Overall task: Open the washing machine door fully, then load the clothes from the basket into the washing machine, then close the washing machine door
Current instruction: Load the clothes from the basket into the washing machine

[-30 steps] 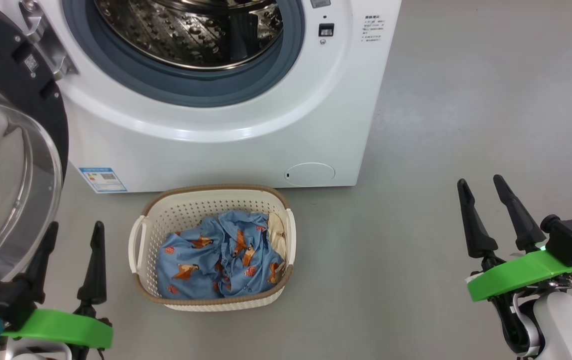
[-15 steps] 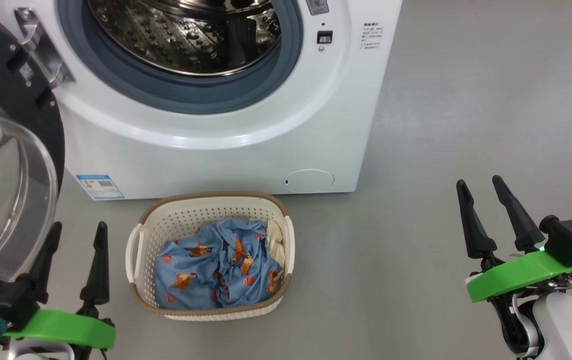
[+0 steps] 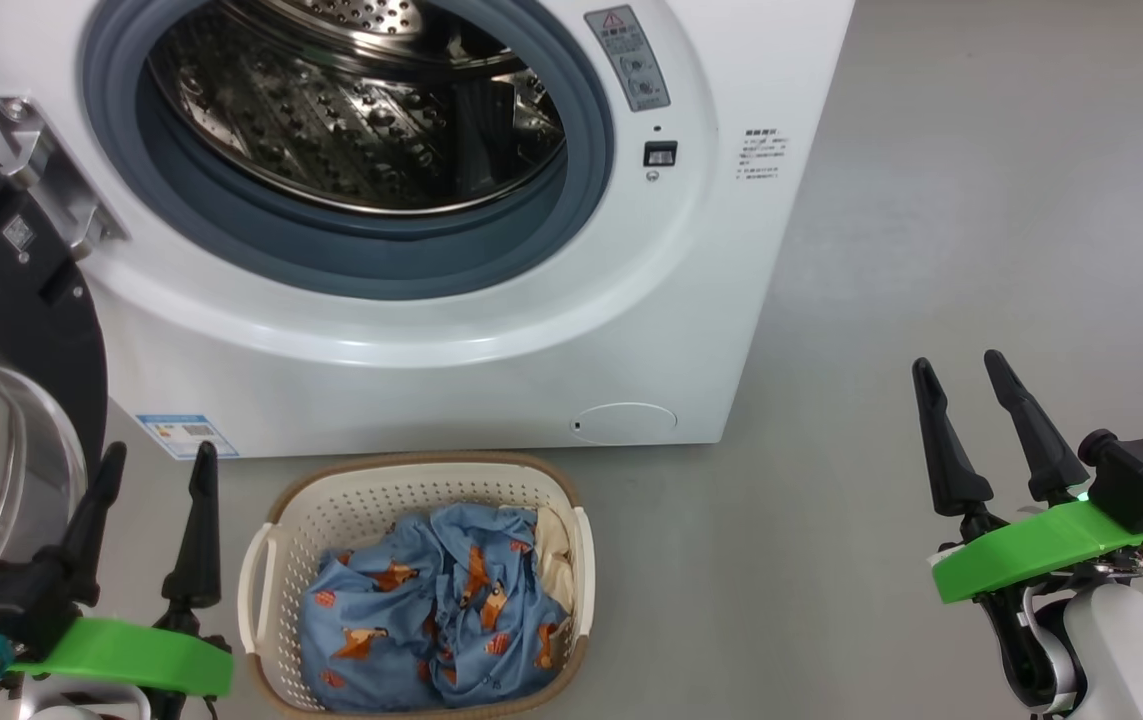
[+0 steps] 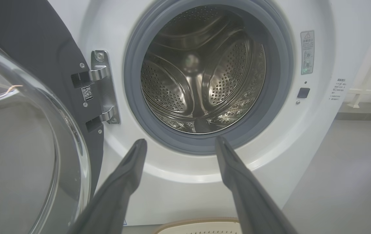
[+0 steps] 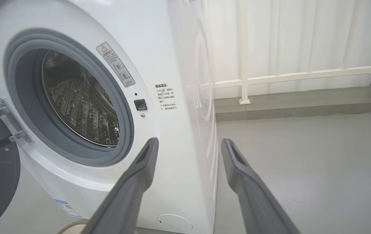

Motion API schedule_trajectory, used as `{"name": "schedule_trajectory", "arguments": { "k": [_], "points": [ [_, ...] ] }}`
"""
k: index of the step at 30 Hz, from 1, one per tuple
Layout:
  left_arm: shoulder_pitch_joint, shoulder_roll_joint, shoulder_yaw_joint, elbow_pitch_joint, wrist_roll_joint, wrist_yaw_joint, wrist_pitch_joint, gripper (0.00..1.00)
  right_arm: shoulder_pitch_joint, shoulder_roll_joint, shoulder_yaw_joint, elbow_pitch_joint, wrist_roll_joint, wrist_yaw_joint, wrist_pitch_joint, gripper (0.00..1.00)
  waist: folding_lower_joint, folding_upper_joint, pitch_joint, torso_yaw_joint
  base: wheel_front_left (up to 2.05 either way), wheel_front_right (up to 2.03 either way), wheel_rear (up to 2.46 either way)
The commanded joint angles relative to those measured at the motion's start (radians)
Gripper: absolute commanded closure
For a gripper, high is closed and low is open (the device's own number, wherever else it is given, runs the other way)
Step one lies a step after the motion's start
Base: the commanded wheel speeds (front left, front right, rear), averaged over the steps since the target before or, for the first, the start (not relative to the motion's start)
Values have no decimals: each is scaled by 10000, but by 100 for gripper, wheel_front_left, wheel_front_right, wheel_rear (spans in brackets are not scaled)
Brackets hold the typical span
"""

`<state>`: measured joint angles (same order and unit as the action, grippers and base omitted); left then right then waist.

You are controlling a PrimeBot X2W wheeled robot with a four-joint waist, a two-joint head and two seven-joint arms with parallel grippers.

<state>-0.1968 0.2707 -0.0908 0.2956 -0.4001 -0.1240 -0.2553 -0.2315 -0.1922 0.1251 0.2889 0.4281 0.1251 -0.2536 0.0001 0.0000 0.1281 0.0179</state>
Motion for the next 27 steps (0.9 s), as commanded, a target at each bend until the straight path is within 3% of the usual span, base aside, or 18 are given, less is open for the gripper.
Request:
{"name": "schedule_trajectory", "arguments": {
  "k": [1,27],
  "points": [
    [-215,260,418,-164,38,-49,-65,0,-71,-57,151,-252,-142,56,-82,0,-1,0,4,11,75,-75,0],
    [-222,225,440,-89,150,-65,-65,0,-123,-13,182,-181,-95,56,-82,0,-1,0,-27,80,7,-7,0]
  ]
}}
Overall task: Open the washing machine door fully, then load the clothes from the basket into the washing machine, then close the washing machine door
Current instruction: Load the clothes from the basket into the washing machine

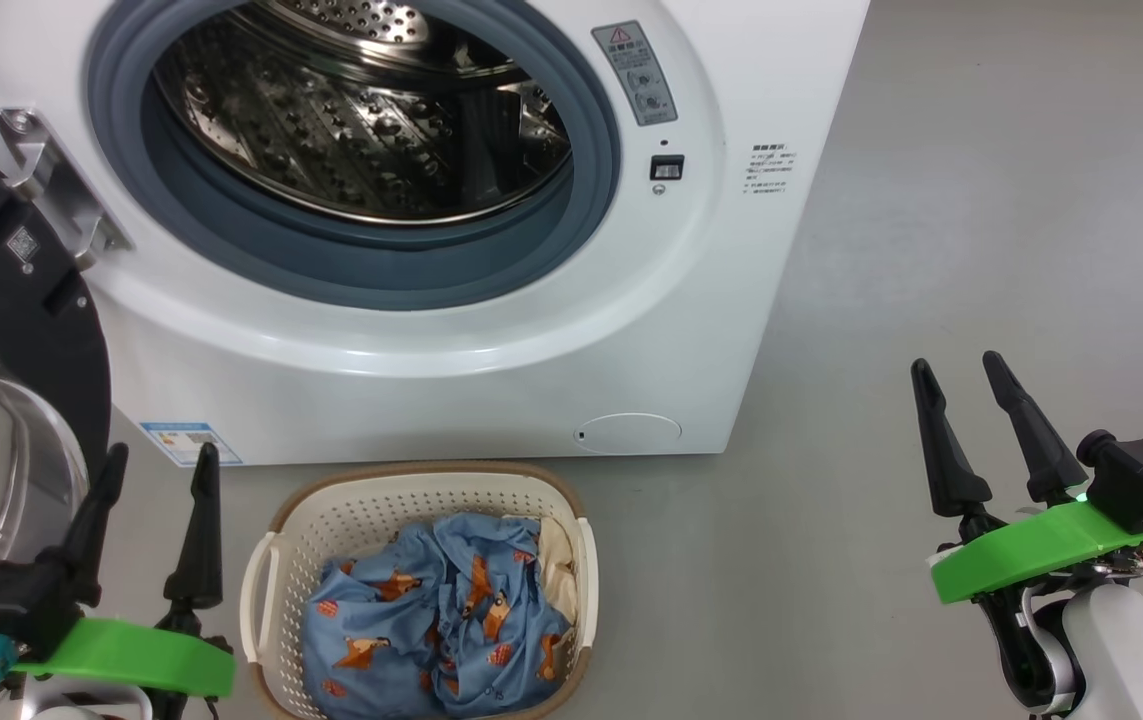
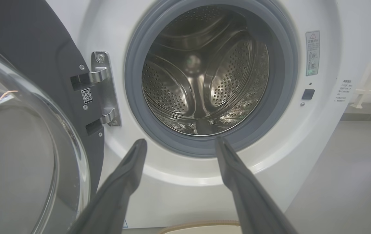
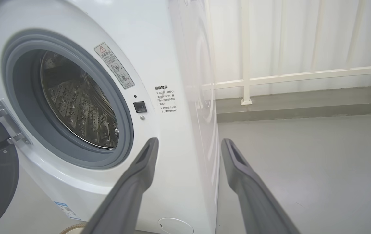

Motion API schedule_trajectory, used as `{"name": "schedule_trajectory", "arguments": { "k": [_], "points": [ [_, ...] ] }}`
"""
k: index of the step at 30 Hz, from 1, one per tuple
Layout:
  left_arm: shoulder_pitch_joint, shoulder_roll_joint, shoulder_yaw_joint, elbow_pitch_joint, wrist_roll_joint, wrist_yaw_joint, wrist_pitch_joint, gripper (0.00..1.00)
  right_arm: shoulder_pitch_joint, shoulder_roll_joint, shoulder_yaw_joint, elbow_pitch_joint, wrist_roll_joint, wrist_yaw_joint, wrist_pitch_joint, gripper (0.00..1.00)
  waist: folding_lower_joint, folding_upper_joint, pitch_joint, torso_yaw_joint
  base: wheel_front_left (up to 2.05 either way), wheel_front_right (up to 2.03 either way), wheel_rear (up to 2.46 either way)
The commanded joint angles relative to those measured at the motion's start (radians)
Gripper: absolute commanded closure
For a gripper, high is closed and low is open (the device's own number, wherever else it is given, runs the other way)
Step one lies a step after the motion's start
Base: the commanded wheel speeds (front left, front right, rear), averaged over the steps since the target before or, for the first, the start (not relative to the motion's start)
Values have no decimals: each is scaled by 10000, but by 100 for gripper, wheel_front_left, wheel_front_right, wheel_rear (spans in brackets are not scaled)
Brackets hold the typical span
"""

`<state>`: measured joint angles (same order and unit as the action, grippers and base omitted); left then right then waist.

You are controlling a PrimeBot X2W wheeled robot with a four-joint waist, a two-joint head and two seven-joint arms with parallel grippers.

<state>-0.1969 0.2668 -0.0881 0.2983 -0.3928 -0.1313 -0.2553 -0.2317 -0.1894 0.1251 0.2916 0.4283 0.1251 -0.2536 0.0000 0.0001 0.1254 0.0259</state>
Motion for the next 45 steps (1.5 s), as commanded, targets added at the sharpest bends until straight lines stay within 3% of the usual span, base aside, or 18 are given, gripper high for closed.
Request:
{"name": "schedule_trajectory", "arguments": {
  "k": [1,22,45],
  "points": [
    [-221,262,415,-113,77,8,-65,0,-124,-43,188,-204,-93,56,-82,0,0,-1,-1,-3,0,0,0],
    [-231,238,92,-156,18,6,-65,0,-122,105,189,-301,-176,56,-82,0,0,-1,220,-141,0,0,0],
    [-1380,923,-1310,539,-653,6,-42,0,-700,708,37,-518,-585,56,-82,0,0,-1,2349,-812,0,0,0]
  ]
}}
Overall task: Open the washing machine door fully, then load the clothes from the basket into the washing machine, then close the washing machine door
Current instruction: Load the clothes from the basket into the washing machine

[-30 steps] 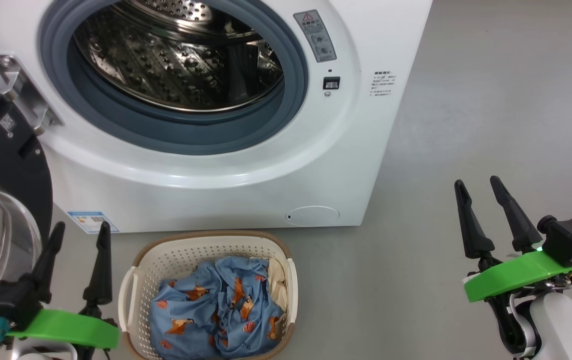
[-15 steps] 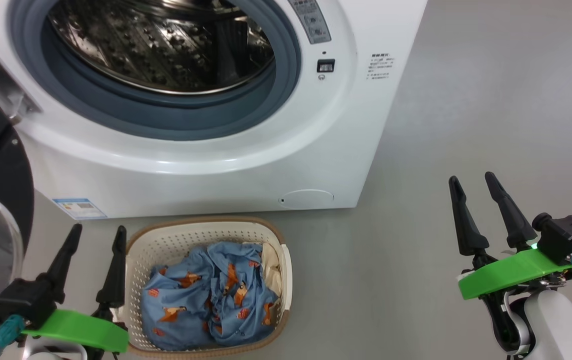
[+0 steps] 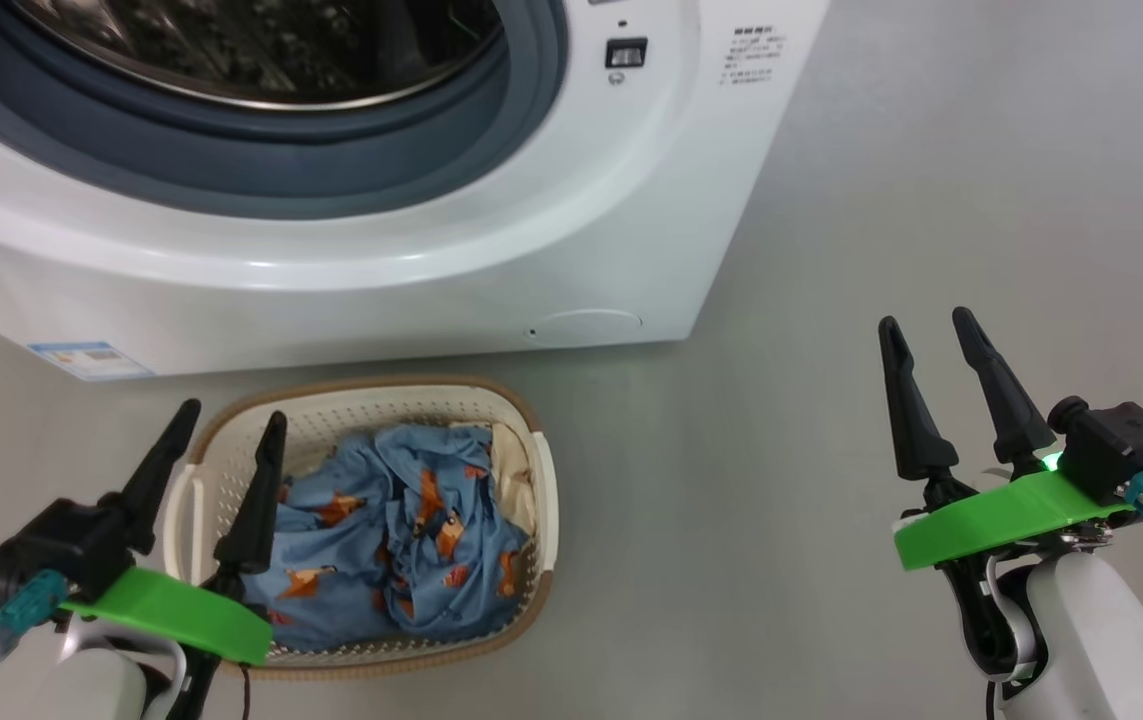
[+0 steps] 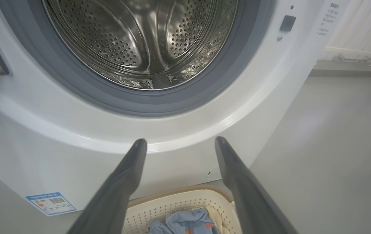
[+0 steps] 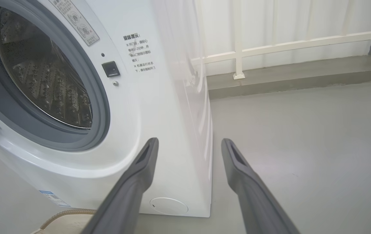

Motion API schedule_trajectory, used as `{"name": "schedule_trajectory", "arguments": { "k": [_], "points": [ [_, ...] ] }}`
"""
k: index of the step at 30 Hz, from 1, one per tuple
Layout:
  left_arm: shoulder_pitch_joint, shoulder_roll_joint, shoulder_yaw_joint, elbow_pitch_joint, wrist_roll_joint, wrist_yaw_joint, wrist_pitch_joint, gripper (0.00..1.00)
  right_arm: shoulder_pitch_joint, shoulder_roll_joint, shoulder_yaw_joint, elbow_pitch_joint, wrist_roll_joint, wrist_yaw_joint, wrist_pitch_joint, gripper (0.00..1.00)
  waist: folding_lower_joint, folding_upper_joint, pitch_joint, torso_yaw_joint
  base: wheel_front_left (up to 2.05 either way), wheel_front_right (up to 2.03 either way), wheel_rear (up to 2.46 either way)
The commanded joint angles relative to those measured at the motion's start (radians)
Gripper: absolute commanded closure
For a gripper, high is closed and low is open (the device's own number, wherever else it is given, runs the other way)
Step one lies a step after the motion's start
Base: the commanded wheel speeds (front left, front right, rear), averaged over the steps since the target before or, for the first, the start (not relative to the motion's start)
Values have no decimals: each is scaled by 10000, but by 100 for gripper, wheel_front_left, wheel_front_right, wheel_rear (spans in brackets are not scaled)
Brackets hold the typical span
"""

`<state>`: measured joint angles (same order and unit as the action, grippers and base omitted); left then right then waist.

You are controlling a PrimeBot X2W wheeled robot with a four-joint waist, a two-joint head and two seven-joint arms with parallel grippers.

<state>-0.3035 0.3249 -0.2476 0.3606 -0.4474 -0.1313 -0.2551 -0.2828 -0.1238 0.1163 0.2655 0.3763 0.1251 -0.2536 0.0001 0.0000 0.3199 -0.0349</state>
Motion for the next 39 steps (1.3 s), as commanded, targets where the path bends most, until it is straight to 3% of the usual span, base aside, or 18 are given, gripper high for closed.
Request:
{"name": "schedule_trajectory", "arguments": {
  "k": [1,27,39],
  "points": [
    [-391,373,185,-26,-206,6,-31,0,-242,78,130,-262,-79,56,-82,0,-1,0,529,-244,0,0,0],
    [-2966,1181,-3187,2444,-2163,6,237,0,-1357,684,108,-586,-458,56,-82,0,-1,0,3685,-1175,0,0,0],
    [-4404,1384,-5207,3730,-3158,6,678,0,-1525,733,386,-201,288,56,-82,0,-1,0,5171,-1333,0,0,0]
  ]
}}
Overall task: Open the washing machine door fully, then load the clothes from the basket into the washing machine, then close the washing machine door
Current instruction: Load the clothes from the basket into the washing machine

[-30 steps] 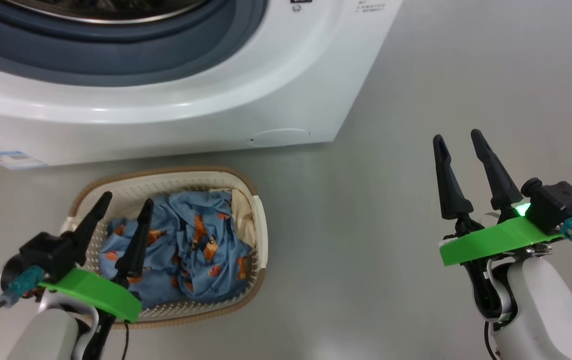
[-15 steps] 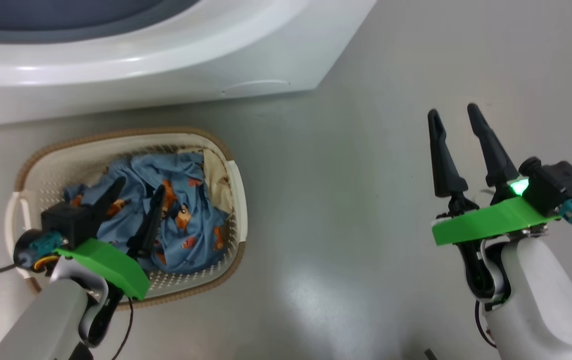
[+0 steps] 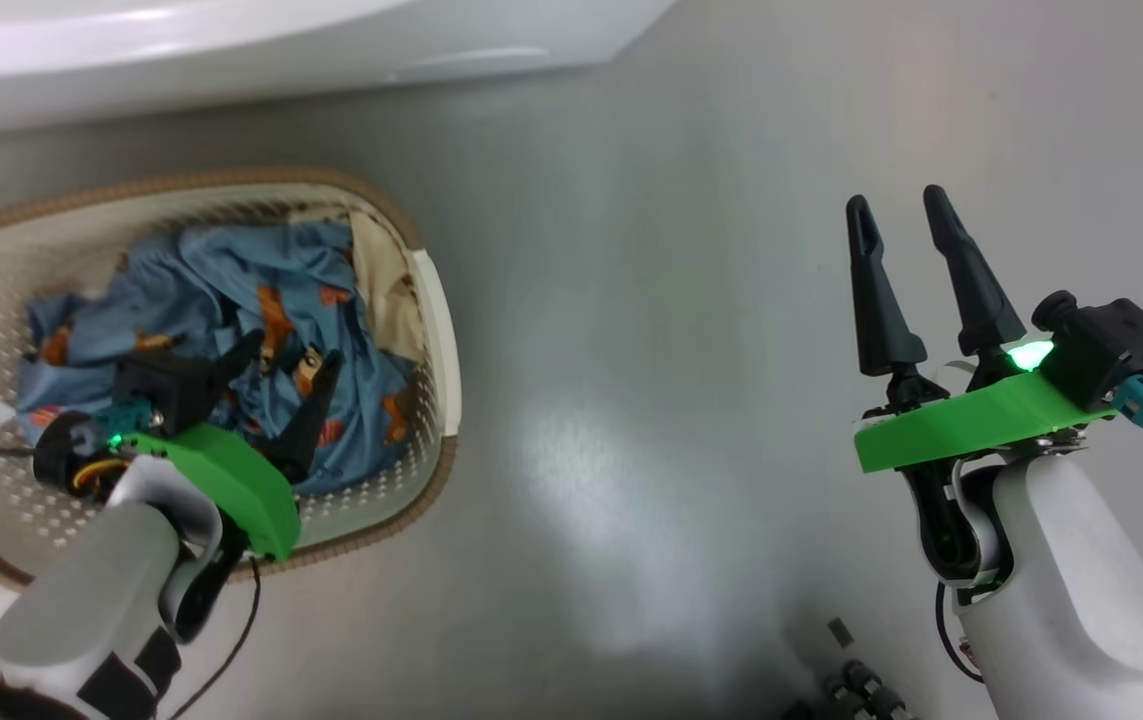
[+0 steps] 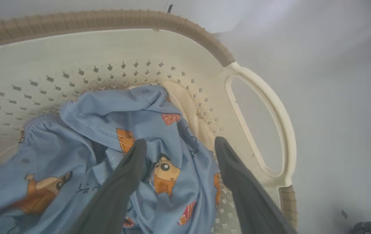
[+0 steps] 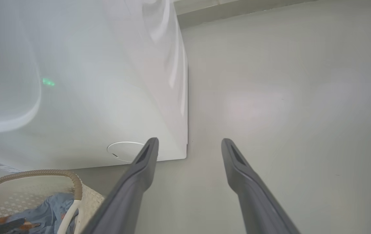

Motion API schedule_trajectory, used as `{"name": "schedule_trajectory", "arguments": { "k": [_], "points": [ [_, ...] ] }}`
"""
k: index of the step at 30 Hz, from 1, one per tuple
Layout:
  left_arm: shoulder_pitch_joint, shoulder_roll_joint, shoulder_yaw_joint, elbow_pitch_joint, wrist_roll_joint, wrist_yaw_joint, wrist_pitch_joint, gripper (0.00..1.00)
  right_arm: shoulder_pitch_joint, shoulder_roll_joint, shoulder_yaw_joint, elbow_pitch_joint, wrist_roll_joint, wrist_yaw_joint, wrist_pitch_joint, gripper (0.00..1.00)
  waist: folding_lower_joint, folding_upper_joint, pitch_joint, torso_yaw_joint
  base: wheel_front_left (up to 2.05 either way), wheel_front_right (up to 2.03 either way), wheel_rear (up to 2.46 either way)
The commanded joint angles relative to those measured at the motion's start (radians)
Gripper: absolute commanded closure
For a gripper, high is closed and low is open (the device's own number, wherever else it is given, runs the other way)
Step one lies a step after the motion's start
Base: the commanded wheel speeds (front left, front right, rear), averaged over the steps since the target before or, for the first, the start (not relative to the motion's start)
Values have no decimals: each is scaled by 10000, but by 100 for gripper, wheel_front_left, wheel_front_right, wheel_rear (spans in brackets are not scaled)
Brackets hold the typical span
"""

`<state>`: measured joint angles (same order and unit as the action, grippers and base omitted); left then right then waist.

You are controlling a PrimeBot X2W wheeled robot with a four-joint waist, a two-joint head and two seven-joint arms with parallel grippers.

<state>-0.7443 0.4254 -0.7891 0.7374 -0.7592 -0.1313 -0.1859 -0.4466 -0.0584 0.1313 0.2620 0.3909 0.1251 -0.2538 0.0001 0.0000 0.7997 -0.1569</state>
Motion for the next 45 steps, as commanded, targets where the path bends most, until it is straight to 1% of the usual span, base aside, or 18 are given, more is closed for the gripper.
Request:
{"name": "schedule_trajectory", "arguments": {
  "k": [1,11,16,24,28,31,36,37,38,39,40,45],
  "points": [
    [-82,410,85,34,-113,6,-5,0,86,79,286,-161,224,56,-80,0,-1,0,469,-146,0,0,0],
    [-897,676,-1047,451,-788,6,187,0,-233,80,823,-196,860,56,-80,0,-1,0,1284,-595,0,0,0],
    [-1374,799,-1424,809,-1059,6,335,0,-297,81,1030,-271,1082,56,-80,0,-1,0,1570,-824,0,0,0],
    [-2018,794,-1646,1679,-1549,6,703,0,-346,81,1136,-395,1185,56,-80,0,-1,0,1833,-1051,0,0,0],
    [-2304,722,-1703,2200,-1924,6,1113,0,-347,81,1166,-439,1200,56,-80,0,-1,0,1905,-1125,0,0,0],
    [-2507,638,-1620,2784,-2322,6,1665,0,-347,81,1192,-457,1202,56,-80,0,-1,0,1923,-1168,0,0,0],
    [-2844,467,-1501,3522,-2623,6,1793,0,-365,81,1195,-472,1162,56,-80,0,-1,0,1860,-1215,0,0,0],
    [-2874,428,-1519,3596,-2656,6,1811,12,-363,81,1183,-472,1152,56,-80,0,-1,0,1836,-1213,0,0,0],
    [-2893,395,-1543,3644,-2692,6,1833,40,-359,81,1171,-468,1140,56,-80,0,-1,0,1810,-1207,0,0,0],
    [-2905,373,-1572,3670,-2730,6,1857,80,-355,81,1157,-463,1129,56,-80,0,-1,0,1785,-1199,0,0,0],
    [-2895,358,-1611,3673,-2770,6,1885,100,-353,81,1143,-460,1119,56,-80,0,-1,0,1756,-1189,0,0,0],
    [-2732,309,-1805,3557,-2971,6,1799,100,-357,81,1109,-464,1079,56,-80,0,-1,0,1559,-1108,0,0,0]
  ]
}}
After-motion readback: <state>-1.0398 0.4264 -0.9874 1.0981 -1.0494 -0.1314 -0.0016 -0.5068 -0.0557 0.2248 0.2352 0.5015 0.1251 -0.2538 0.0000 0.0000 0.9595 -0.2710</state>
